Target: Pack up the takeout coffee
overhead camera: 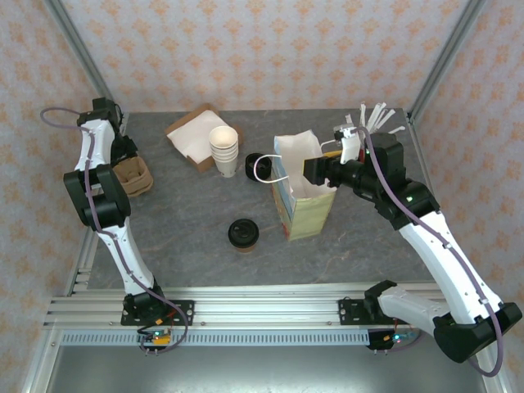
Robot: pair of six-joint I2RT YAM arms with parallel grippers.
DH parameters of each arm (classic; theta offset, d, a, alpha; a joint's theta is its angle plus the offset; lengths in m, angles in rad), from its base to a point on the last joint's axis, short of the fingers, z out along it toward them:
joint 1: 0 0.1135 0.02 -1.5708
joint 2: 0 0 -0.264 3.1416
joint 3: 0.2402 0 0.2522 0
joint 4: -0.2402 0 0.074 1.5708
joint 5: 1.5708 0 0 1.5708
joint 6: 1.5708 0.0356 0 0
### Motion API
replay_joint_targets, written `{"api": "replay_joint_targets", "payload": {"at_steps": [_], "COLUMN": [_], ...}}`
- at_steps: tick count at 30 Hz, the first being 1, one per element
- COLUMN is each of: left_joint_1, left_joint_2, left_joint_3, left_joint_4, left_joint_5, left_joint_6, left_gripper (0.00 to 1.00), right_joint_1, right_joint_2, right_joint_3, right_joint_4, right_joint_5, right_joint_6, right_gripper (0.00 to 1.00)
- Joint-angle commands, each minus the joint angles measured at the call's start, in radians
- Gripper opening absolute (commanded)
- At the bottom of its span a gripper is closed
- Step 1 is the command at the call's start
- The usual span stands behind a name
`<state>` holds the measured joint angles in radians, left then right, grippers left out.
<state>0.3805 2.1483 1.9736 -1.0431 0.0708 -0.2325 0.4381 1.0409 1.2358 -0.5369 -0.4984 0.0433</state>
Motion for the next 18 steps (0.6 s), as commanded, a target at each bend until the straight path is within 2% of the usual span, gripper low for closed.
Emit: {"api": "replay_joint_targets", "payload": {"at_steps": [1,18], "left_joint_1": [0.008,0.008], "left_joint_2": [0.002,-0.153], "left_joint_3": [0.032,0.037], "left_joint_4": [-0.028,-0.050], "left_joint_5": [0.006,0.001], "left_joint_6": [0.021,0.003], "left_gripper": [0.38,0.34], "right_joint_1": [0.006,0.006], "right_joint_2": [-0.001,0.002], "right_joint_3": [0.011,0.014], "right_joint_4": [0.008,0.010], "right_joint_5": [-0.015,-0.026], "right_joint_6": [0.005,0.013], "right_gripper": [0.73,0.73]}}
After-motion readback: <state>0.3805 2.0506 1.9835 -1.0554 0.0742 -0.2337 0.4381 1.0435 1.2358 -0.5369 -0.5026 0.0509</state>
